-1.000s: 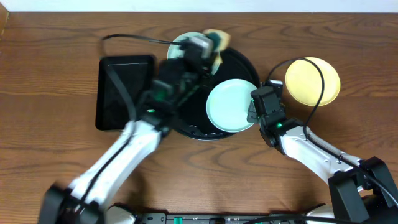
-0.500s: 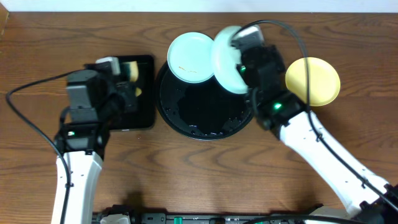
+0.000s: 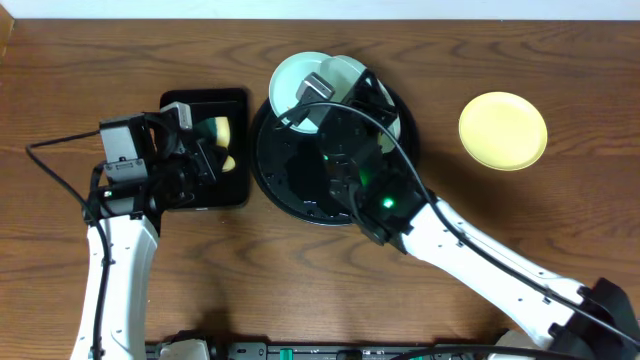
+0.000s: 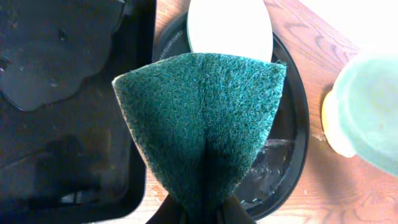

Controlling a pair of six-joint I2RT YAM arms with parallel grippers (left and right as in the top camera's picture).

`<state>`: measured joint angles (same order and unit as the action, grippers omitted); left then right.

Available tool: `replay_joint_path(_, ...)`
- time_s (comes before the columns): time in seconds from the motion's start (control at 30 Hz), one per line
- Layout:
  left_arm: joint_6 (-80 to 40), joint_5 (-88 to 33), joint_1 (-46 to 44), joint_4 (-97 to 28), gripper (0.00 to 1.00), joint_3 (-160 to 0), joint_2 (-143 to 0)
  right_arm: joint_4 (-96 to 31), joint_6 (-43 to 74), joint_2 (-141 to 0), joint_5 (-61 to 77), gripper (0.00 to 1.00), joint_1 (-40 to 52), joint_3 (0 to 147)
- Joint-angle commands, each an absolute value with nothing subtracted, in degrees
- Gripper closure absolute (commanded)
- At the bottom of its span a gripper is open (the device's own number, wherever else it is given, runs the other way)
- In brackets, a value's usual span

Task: Clean dirty plates on tray and stack at the side
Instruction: 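Carry the mint plate right and set it on the yellow plate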

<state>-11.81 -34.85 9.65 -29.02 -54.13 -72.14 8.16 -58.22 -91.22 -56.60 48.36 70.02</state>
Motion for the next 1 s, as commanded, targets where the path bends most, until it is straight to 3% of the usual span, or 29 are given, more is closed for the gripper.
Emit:
replay_joint_path(0.0,-11.68,-37.08,9.96,-29.34,0.92,-54.35,-72.23,9.52,-62.41,-92.38,-60.42,0.99,48.73,70.43)
replay_joint_path(0.33,-11.70,-37.06,9.96,-29.54,0.92,-54.35,-72.23,10.24,-41.43,-92.38,-59.79,0.99,48.18,70.43)
replay_joint_path(0.5,-11.70,-37.06,9.96,-30.59,0.92,-54.35,-72.23,3.64,-30.11,-92.36,-57.95,0.99,44.99,70.46)
replay_joint_path(0.6,-11.68,-36.93,9.96,-30.70,0.92,-54.35,-72.23,-6.59,-19.27,-91.18,-46.41,0.99,40.82,70.81)
replay_joint_path(0.77,-11.68,-36.84,9.96,-30.63,0.92,-54.35,-72.23,-21.61,1.13,-88.44,-12.10,0.99,26.79,73.84)
replay_joint_path(0.97,-11.68,-36.84,9.96,-30.61,0.92,-54.35,-72.23,-26.09,8.12,-88.51,13.80,0.99,3.90,74.76)
